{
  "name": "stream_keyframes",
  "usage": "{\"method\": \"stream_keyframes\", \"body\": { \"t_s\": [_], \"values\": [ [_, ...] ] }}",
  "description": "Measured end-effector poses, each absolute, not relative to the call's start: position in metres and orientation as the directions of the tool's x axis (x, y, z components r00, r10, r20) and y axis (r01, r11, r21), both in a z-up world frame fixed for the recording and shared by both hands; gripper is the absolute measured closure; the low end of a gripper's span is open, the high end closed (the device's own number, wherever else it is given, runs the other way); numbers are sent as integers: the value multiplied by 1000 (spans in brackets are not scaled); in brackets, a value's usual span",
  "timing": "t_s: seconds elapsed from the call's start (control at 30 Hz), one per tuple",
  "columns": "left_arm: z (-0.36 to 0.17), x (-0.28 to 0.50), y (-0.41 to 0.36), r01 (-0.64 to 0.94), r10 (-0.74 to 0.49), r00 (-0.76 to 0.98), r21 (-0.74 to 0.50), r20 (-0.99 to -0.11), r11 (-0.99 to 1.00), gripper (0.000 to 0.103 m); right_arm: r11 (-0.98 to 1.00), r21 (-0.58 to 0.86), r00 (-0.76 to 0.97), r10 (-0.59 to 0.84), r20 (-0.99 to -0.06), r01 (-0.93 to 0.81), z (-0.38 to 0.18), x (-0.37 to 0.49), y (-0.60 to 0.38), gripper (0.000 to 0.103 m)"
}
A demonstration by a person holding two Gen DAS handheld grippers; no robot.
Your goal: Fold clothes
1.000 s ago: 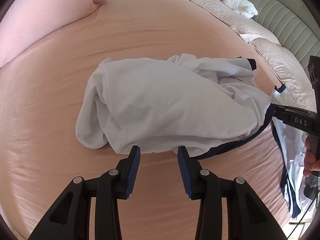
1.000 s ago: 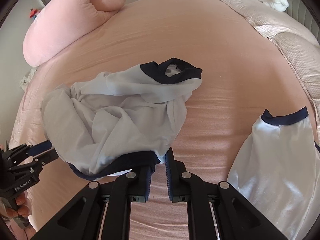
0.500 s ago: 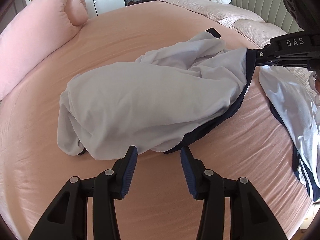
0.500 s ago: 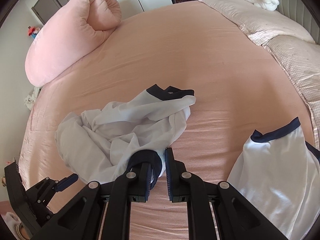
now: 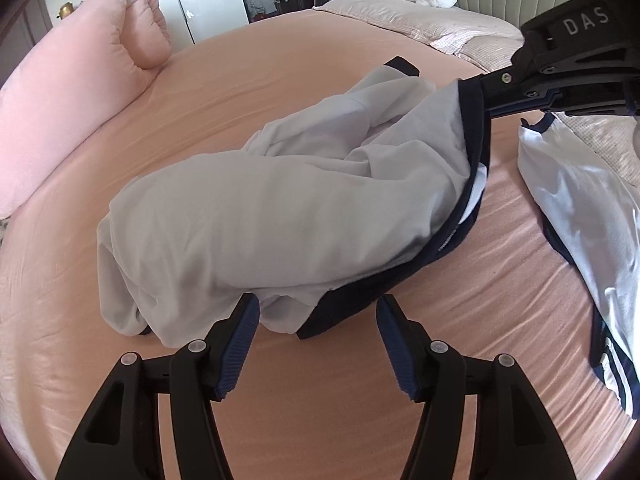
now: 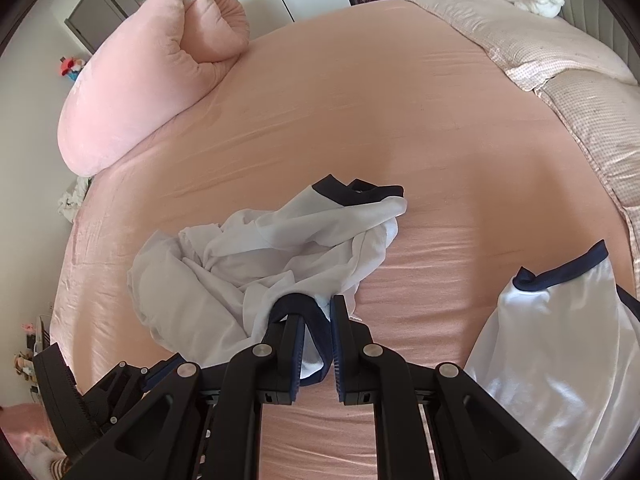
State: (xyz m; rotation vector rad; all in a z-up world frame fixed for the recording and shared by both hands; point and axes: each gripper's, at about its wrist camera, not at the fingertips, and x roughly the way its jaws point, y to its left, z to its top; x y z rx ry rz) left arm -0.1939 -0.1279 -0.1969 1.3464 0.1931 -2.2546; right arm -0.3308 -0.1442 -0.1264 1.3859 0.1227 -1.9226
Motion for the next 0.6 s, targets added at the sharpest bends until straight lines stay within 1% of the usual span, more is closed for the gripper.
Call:
{"method": "stream_keyframes", "body": {
  "t_s": [0.2, 0.33, 0.4, 0.5, 0.6],
  "values": [
    [-194, -186, -155, 624, -435, -328, 154, -839, -766, 44, -714, 328, -134, -507, -851, 618, -127, -330, -144, 92],
    [-196, -183, -163, 641, -492, -280, 221, -825, -735, 44, -721, 307, -140, -488, -862, 621, -132, -328, -143, 92],
    [-195, -177, -164, 654, -541, -253, 271, -802, -707, 44, -725, 287, -149, -473, -868, 626, -135, -327, -142, 92],
    [-194, -167, -165, 677, -610, -210, 337, -764, -655, 42, -732, 296, -143, -471, -870, 614, -139, -326, -138, 92],
    [-185, -157, -165, 719, -619, -186, 324, -763, -615, 42, -734, 317, -129, -480, -868, 600, -143, -326, -134, 92]
  ]
}}
